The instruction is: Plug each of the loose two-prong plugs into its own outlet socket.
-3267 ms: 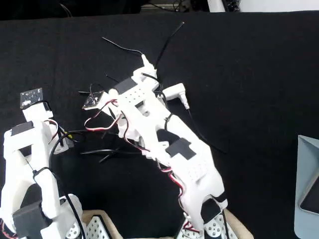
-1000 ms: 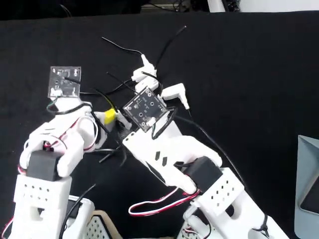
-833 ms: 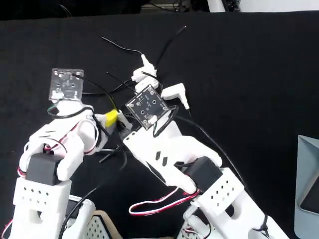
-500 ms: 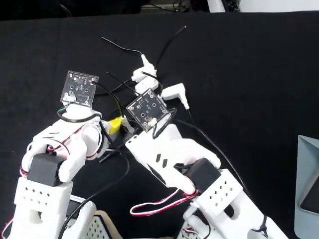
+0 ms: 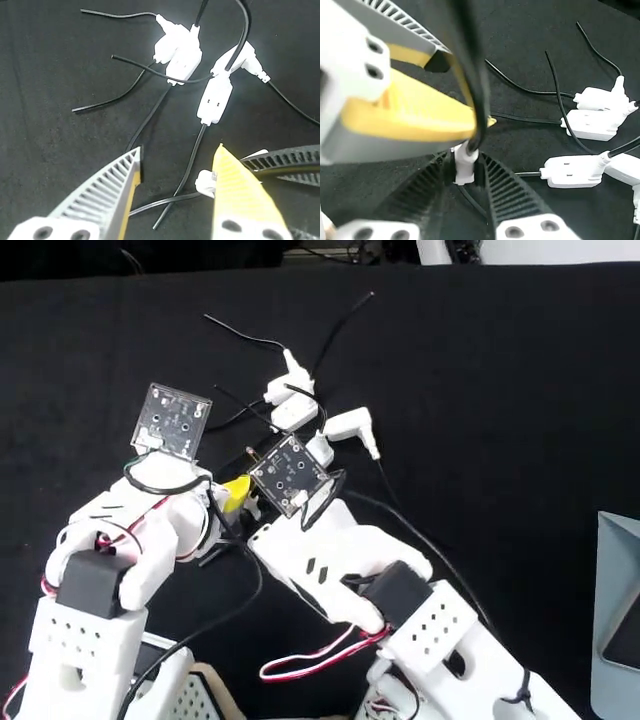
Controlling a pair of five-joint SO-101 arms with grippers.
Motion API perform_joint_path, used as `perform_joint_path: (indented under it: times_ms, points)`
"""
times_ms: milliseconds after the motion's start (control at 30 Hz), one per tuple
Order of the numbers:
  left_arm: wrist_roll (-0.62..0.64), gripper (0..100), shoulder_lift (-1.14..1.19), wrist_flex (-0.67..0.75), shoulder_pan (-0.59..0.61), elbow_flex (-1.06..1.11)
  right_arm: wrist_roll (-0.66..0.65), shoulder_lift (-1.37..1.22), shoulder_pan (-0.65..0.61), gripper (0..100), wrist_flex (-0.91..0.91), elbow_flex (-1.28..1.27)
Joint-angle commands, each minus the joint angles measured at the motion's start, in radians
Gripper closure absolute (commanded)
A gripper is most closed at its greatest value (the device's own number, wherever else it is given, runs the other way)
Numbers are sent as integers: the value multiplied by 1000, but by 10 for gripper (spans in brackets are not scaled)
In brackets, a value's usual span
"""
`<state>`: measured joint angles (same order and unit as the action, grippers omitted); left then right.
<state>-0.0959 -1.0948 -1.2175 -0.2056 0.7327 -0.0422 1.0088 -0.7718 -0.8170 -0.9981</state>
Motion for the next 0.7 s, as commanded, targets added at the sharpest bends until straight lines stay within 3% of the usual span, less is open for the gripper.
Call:
perform_joint_path:
  times_ms: [0, 133, 300, 467, 667]
  points:
    - [-18, 760, -14, 20, 65, -19, 15, 13, 15, 986, -8, 8]
    - [-29, 760, -3, 18, 191, -8, 101, 13, 123, 985, -49, 15]
    - [-198, 760, -3, 14, 209, 59, 114, 13, 301, 985, -55, 8]
    - [-365, 760, -2, 23, 107, 157, 161, 13, 572, 985, -46, 10]
    - [-391, 733, 84, 103, -73, 196, 166, 13, 807, 985, 21, 4]
